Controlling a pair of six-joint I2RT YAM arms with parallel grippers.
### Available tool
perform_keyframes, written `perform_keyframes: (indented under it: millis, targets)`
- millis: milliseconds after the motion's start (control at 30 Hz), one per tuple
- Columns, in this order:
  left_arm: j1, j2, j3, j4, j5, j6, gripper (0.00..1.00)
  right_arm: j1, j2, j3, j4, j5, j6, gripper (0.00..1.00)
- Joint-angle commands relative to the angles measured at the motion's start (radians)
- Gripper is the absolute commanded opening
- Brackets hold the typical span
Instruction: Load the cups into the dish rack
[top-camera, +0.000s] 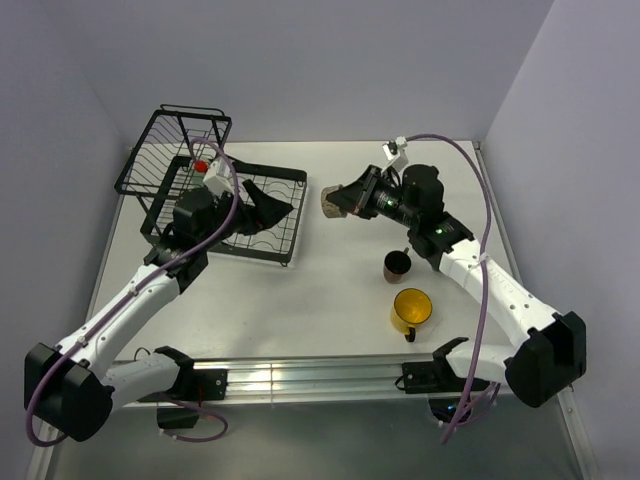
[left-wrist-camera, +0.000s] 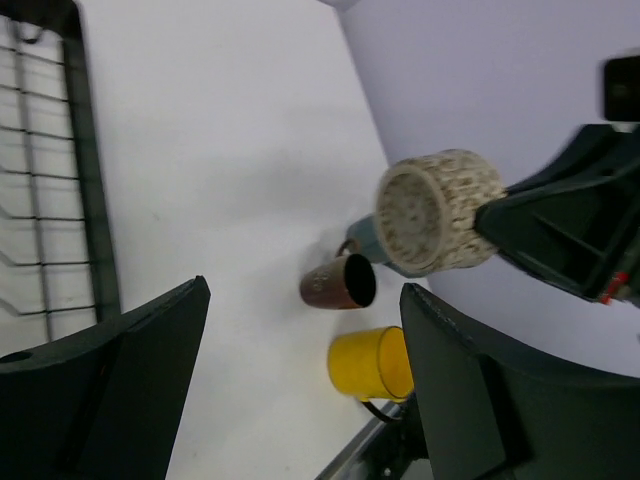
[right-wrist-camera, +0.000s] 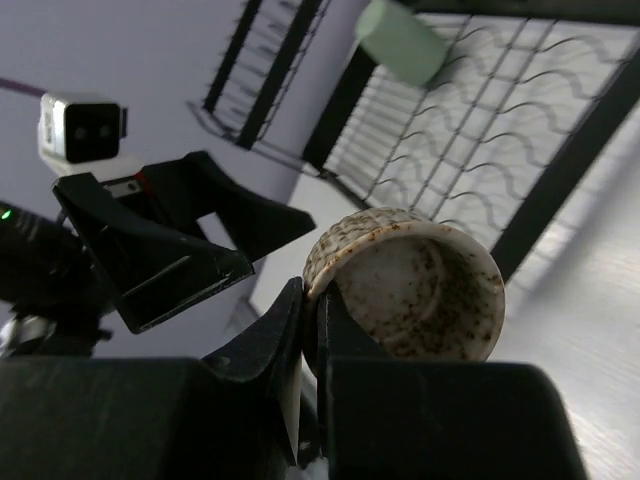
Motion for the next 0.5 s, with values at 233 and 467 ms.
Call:
perform_keyframes:
  millis: [233, 467]
  targets:
    - [0.011, 0.001, -0.039, 0.398, 0.357, -0.001, 0.84, 0.001, 0.020, -0.123, 0.514, -0.331, 0.403, 0.00]
    - [0.011, 0.009, -0.053, 0.390, 0.382, 0.080, 0.84, -0.002, 0.025, -0.137, 0.611, -0.348, 0.538, 0.00]
